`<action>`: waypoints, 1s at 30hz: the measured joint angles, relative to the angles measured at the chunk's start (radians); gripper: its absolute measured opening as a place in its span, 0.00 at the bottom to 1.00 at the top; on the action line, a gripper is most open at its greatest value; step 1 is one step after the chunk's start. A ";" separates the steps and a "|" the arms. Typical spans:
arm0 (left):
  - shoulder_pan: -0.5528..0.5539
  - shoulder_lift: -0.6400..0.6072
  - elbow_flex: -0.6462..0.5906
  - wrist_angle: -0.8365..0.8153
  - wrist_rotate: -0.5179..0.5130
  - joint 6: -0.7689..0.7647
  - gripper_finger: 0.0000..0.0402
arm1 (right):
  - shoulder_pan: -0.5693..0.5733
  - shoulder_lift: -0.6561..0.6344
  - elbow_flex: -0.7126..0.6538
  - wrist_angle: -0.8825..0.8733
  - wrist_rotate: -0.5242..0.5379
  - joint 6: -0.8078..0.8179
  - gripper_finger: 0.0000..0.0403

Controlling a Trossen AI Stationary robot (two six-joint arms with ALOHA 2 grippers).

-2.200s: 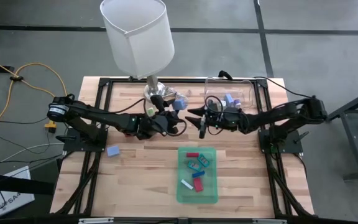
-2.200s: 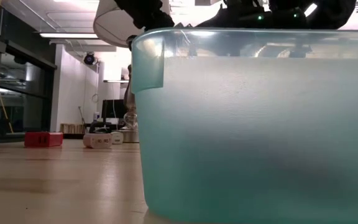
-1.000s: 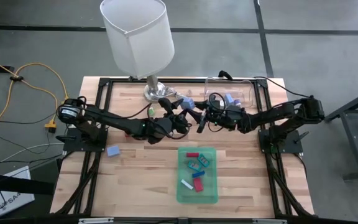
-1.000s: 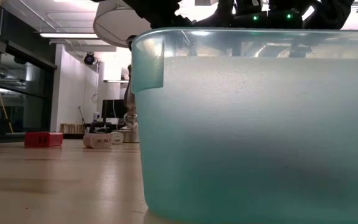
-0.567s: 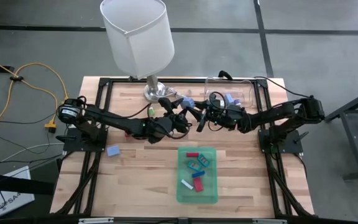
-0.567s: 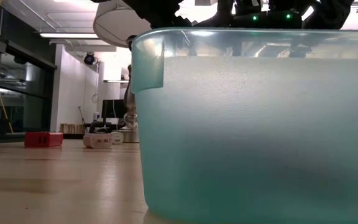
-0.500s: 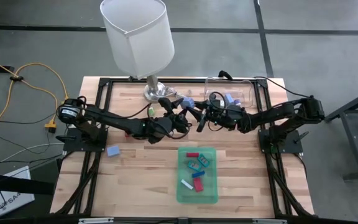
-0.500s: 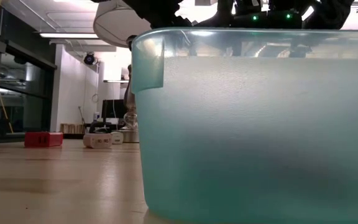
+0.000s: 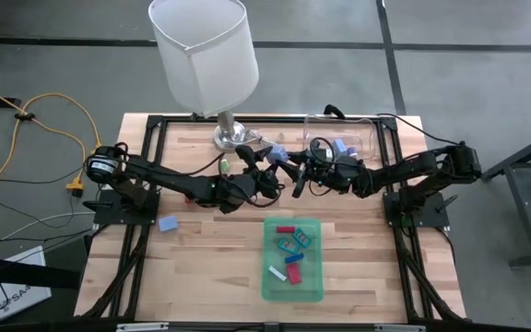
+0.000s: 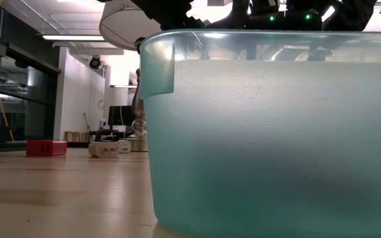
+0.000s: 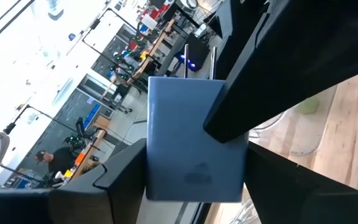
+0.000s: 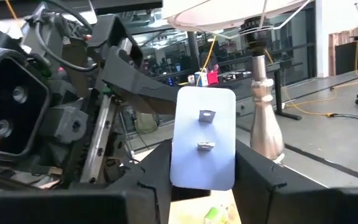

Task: Pick & Place Office items
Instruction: Put the right purple charger adapter into the transparent bin

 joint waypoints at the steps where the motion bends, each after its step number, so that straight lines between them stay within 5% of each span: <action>1: 0.000 0.000 0.000 0.000 0.001 0.000 0.60 | 0.000 0.000 0.000 0.000 0.000 0.000 0.29; 30: -0.062 -0.002 0.001 -0.001 -0.104 0.023 0.65 | 0.000 -0.013 0.001 0.005 0.015 -0.015 0.29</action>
